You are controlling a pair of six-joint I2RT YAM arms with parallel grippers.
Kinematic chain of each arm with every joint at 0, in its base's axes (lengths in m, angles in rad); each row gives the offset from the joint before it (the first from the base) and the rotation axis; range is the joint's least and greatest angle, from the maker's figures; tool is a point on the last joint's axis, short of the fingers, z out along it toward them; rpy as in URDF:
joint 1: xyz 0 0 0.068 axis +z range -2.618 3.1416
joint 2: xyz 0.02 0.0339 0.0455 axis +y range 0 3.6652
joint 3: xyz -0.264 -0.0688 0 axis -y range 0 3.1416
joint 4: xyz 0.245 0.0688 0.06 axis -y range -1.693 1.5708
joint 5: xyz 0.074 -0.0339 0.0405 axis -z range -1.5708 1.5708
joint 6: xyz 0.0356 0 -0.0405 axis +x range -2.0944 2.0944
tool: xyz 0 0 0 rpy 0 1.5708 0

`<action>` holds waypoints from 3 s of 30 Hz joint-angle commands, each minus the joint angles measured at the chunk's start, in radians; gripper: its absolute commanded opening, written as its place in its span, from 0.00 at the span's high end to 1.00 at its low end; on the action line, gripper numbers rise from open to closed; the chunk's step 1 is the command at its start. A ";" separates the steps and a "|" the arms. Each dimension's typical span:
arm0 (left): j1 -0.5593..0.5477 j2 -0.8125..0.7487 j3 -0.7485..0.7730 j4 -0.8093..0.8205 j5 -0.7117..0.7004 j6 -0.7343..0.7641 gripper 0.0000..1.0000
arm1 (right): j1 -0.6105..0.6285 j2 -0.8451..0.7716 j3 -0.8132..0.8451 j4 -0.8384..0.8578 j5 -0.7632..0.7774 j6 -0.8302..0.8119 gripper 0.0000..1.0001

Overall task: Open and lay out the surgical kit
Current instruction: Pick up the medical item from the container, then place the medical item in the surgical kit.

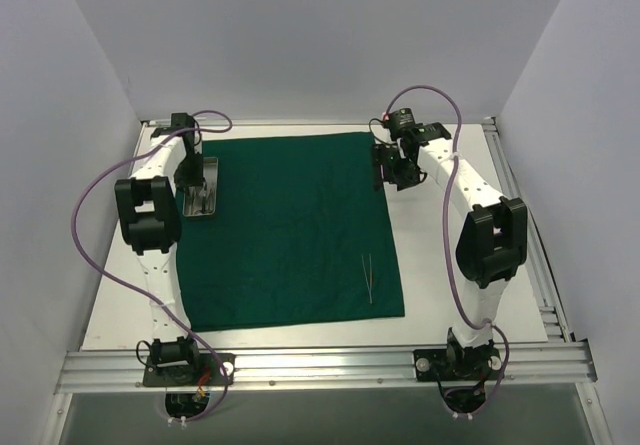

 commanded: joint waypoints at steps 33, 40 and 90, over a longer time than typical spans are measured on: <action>0.012 -0.123 0.077 -0.055 0.135 -0.101 0.98 | 0.001 -0.006 0.033 -0.020 -0.051 -0.006 0.43; 0.010 -0.301 -0.047 0.005 0.361 -0.200 0.98 | 0.011 -0.037 0.021 -0.003 -0.128 -0.010 0.43; -0.301 -0.860 -0.941 1.548 1.137 -1.174 0.98 | 0.201 -0.247 -0.234 0.764 -1.077 0.432 0.50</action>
